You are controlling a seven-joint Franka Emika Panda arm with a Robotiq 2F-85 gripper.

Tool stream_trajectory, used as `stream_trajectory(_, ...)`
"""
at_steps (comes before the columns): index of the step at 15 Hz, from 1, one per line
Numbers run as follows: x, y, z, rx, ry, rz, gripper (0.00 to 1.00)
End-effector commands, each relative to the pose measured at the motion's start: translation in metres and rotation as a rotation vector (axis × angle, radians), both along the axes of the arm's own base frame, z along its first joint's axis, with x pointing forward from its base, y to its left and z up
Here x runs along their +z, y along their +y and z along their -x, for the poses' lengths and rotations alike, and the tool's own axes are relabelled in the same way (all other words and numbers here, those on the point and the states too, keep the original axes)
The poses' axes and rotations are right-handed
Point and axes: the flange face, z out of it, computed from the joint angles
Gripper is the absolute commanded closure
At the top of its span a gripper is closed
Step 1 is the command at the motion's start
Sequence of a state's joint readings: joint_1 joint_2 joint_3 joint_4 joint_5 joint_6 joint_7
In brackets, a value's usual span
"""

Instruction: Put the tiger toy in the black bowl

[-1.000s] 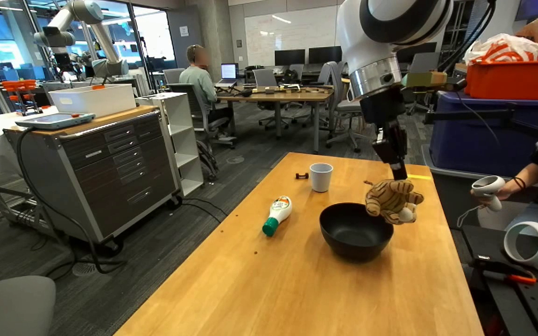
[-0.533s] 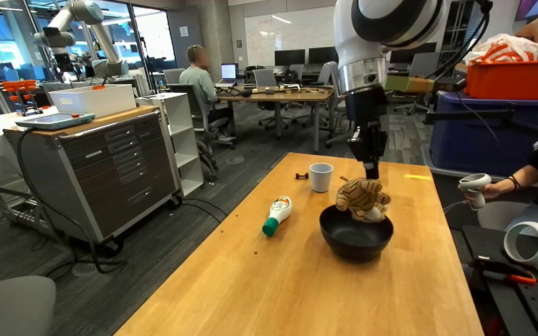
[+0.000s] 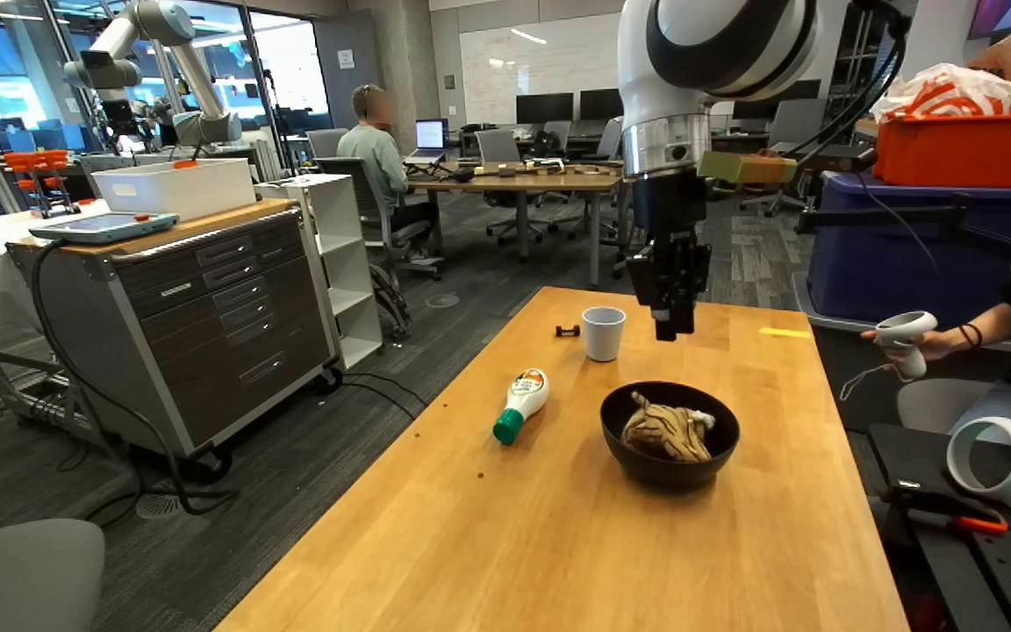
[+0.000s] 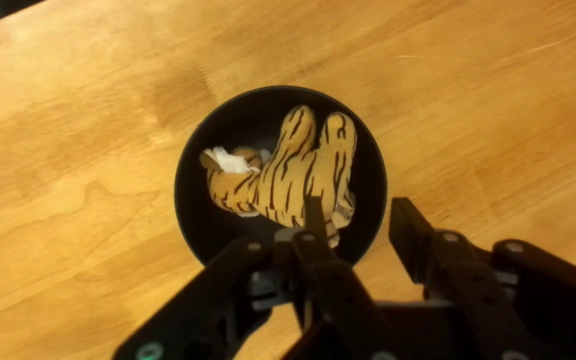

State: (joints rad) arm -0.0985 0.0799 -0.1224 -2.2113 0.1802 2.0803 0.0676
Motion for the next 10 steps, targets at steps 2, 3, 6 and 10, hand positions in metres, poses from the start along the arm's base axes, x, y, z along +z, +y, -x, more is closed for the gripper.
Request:
stream_trajectory(2, 0.032, -0.001, -0.006, -0.012, -0.036, -0.013, 0.19)
stream_trajectory(3, 0.045, -0.003, -0.004, 0.008, -0.046, -0.008, 0.13)
stream_trajectory(6, 0.100, -0.010, 0.006, 0.085, -0.097, -0.029, 0.00)
stream_trajectory(10, 0.181, -0.020, 0.032, 0.239, -0.177, -0.057, 0.00)
